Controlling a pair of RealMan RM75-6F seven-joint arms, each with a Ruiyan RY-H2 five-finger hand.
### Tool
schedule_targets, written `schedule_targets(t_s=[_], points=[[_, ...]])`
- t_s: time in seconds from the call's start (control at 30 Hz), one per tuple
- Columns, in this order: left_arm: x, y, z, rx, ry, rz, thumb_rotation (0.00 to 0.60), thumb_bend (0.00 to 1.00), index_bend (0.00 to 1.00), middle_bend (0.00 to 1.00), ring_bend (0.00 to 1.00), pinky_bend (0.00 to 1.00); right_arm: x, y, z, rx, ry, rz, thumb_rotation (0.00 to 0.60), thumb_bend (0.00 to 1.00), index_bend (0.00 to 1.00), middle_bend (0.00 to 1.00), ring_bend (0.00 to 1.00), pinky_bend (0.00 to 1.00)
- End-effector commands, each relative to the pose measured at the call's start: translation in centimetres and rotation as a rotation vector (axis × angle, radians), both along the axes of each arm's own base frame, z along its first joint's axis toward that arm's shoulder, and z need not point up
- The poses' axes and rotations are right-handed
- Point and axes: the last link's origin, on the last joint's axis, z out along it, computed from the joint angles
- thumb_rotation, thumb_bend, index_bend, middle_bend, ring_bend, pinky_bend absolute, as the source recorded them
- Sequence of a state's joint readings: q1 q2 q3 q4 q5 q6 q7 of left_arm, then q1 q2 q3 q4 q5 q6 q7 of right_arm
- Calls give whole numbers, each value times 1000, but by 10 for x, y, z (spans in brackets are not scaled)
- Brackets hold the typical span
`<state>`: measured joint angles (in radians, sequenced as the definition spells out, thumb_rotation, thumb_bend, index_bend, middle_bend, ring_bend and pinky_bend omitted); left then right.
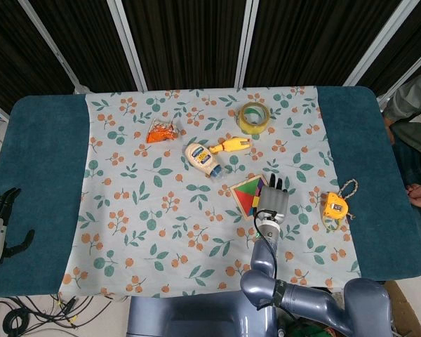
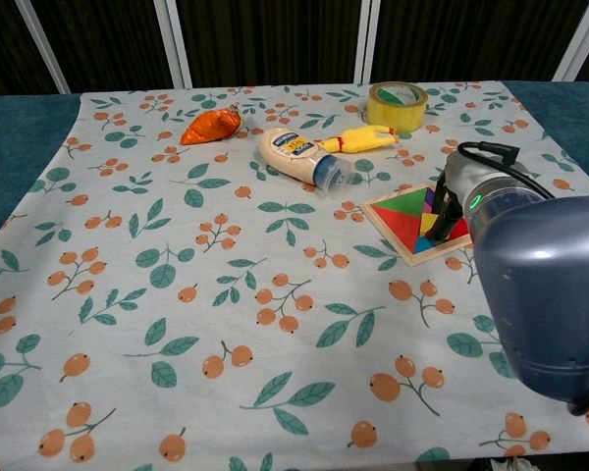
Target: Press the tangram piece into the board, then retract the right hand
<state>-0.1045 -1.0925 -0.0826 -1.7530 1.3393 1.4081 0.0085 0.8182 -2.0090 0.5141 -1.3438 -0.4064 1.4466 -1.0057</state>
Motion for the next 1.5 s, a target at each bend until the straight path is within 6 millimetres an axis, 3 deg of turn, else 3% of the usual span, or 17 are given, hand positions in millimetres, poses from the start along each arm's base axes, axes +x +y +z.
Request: schedule_targets(t_s=[0.03,1.5], points=[[0,0,0,0,0,0,600,364,0,34,59,7,0,0,0,-1,1,0,600,265,481,0,0,236],[0,0,0,-1,-3,-1,600,363,0,34,59,7,7,0,-3,-10,1,-26,600,266,486,0,0,236]])
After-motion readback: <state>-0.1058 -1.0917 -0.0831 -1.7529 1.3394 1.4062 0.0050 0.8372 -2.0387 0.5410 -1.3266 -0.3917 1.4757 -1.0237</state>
